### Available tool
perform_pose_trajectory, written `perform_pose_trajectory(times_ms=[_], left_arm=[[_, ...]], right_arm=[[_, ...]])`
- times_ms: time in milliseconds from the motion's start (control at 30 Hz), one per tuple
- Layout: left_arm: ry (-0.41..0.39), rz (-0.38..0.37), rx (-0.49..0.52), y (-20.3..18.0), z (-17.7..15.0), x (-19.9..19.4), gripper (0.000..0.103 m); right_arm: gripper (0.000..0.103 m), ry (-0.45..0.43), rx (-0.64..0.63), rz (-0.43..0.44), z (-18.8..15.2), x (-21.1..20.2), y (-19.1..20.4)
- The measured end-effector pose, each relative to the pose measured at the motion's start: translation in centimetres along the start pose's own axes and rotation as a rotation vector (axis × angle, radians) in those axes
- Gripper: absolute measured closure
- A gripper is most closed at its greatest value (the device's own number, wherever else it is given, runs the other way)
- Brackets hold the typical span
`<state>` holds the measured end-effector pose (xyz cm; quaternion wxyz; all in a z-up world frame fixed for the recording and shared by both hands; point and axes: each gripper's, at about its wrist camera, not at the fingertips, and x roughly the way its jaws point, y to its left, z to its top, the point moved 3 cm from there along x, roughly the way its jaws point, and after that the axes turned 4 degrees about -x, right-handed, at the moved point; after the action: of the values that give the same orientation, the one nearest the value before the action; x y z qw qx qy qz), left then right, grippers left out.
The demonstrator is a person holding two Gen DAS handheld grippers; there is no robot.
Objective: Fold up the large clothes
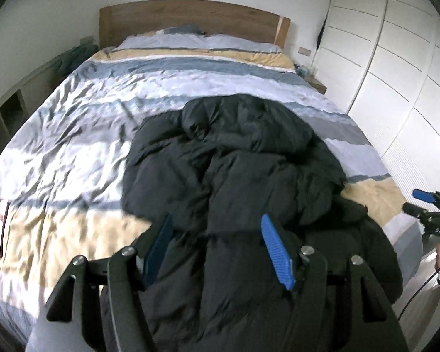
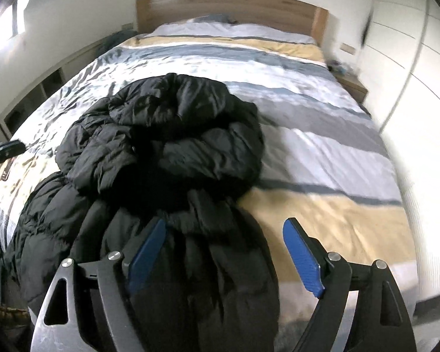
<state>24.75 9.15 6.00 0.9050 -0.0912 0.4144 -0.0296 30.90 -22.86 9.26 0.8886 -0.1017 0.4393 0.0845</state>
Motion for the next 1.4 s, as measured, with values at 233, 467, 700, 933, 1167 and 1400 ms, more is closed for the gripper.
perform_pose_trajectory(times_ms=[233, 467, 700, 933, 1167, 1400], left_arm=[[-0.001, 0.027, -0.080, 5.1, -3.6, -3.1, 0.042], [0.045, 0.068, -0.144, 9.6, -7.6, -3.9, 0.041], [0.106, 0.065, -0.227, 12.9, -12.4, -3.1, 0.041], [0.170, 0.025, -0.304, 14.6, -16.8, -1.4, 0.041], [0.208, -0.017, -0.380, 15.9, -20.1, -0.1, 0.041], [0.205, -0.061, -0.506, 18.7, -21.8, 0.2, 0.041]], right_arm=[[0.015, -0.008, 0.076, -0.058, -3.9, -3.6, -1.9], [0.009, 0.015, 0.155, -0.076, -7.8, -3.7, -4.3], [0.009, 0.060, 0.228, -0.069, -11.4, -2.3, -6.3], [0.007, 0.114, 0.265, -0.040, -14.5, -0.1, -7.3], [0.006, 0.163, 0.288, 0.006, -16.9, 2.5, -6.9], [0.005, 0.202, 0.321, 0.062, -18.6, 4.6, -6.6]])
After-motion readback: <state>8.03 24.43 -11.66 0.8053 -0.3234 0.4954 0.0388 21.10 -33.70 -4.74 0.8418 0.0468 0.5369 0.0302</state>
